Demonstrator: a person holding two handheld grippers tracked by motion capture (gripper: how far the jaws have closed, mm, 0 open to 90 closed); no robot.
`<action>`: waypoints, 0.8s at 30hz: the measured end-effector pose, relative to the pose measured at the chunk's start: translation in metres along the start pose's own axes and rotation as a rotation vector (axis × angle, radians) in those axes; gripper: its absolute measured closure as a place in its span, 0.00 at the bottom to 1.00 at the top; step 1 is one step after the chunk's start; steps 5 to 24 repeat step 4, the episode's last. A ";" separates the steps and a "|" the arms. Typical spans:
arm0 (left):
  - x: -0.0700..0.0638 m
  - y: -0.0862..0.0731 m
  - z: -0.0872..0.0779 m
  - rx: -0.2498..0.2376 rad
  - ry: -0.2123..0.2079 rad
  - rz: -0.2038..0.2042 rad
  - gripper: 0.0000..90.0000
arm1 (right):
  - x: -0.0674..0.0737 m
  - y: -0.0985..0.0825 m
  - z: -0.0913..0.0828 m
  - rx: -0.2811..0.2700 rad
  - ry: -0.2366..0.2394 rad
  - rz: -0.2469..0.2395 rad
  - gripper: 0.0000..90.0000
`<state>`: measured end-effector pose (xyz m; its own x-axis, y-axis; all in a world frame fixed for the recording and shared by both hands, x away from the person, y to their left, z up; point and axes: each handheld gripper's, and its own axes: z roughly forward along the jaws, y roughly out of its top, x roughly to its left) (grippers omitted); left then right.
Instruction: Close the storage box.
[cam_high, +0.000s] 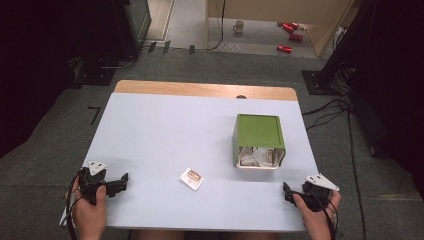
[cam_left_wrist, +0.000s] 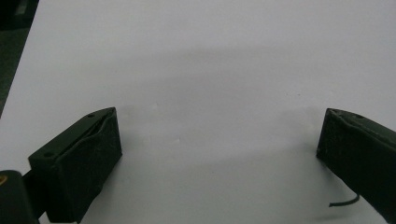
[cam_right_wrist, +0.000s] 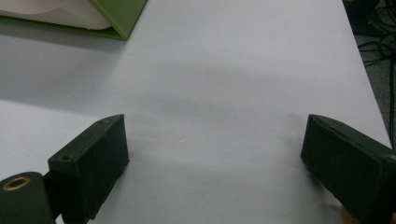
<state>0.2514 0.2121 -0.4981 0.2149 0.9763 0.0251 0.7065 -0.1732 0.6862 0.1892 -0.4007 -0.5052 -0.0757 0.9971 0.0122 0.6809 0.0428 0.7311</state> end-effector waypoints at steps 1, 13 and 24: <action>0.000 0.000 0.000 0.000 0.000 0.000 0.00 | 0.000 0.000 0.000 -0.001 0.000 0.000 0.08; 0.000 0.000 0.000 -0.001 0.001 0.000 0.00 | 0.000 0.000 0.000 -0.001 0.000 0.000 0.08; 0.000 0.000 0.000 -0.001 0.001 0.000 0.00 | 0.000 0.000 0.000 -0.001 0.000 0.000 0.08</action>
